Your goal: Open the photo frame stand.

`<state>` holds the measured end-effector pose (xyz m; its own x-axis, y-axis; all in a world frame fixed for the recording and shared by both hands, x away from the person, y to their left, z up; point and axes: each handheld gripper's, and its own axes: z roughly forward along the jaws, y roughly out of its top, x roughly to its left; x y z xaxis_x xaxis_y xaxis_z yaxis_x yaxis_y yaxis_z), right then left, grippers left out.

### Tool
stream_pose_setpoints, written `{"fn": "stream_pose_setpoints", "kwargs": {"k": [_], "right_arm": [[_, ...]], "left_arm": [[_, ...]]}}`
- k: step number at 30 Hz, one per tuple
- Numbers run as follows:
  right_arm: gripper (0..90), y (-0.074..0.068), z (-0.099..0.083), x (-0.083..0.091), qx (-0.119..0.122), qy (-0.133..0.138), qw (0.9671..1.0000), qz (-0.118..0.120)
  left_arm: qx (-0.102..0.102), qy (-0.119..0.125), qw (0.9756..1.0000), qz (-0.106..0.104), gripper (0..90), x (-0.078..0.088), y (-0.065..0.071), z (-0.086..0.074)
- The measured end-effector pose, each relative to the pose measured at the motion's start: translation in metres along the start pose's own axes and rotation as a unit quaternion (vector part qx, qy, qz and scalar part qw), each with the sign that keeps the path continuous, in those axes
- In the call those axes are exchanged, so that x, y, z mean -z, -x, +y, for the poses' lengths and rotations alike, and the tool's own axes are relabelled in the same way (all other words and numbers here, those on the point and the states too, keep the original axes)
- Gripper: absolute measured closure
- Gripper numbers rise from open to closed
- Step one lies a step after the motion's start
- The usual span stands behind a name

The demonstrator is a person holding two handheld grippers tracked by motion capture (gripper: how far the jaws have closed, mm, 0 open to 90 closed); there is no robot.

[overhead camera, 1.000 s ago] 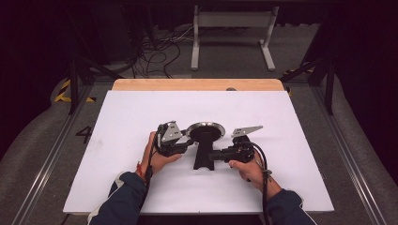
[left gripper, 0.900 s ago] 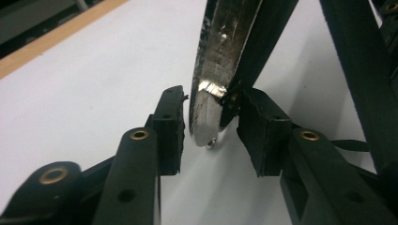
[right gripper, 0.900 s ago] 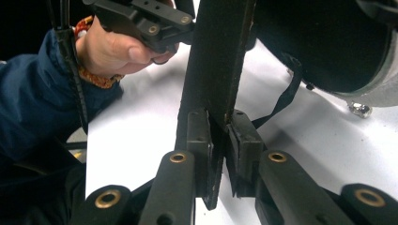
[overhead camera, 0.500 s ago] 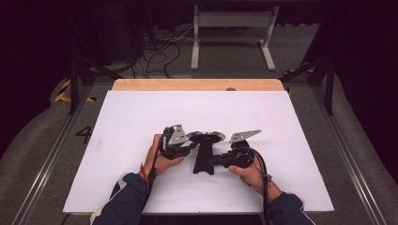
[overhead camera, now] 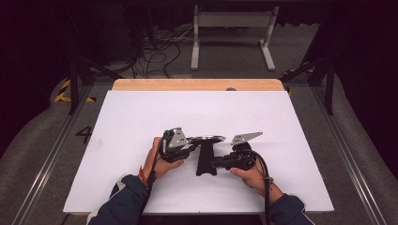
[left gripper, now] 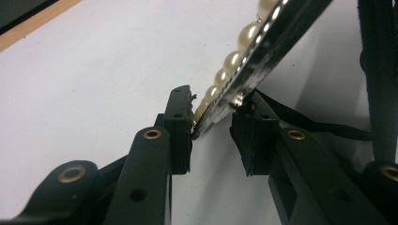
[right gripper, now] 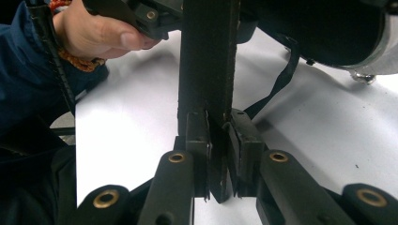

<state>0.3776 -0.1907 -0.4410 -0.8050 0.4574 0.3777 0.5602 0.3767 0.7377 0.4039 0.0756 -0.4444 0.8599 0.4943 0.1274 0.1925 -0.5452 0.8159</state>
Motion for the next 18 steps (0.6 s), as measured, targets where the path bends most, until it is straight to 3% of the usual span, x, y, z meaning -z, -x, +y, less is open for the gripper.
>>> {"fn": "stream_pose_setpoints", "kwargs": {"k": [5, 9, 18], "right_arm": [[79.7, -0.003, 0.000, 0.002, 0.009, -0.002, 0.9998, -0.016], [79.2, -0.012, 0.001, 0.002, 0.039, -0.010, 0.9979, -0.051], [77.4, -0.017, 0.000, 0.010, 0.040, 0.007, 0.9964, -0.074]], "left_arm": [[0.010, 0.001, 0.9999, -0.010, 67.7, 0.011, -0.008, -0.004], [0.001, 0.001, 0.9999, -0.011, 66.3, 0.017, -0.008, -0.003], [-0.014, 0.009, 0.9997, -0.016, 63.7, 0.028, -0.004, 0.000]]}}
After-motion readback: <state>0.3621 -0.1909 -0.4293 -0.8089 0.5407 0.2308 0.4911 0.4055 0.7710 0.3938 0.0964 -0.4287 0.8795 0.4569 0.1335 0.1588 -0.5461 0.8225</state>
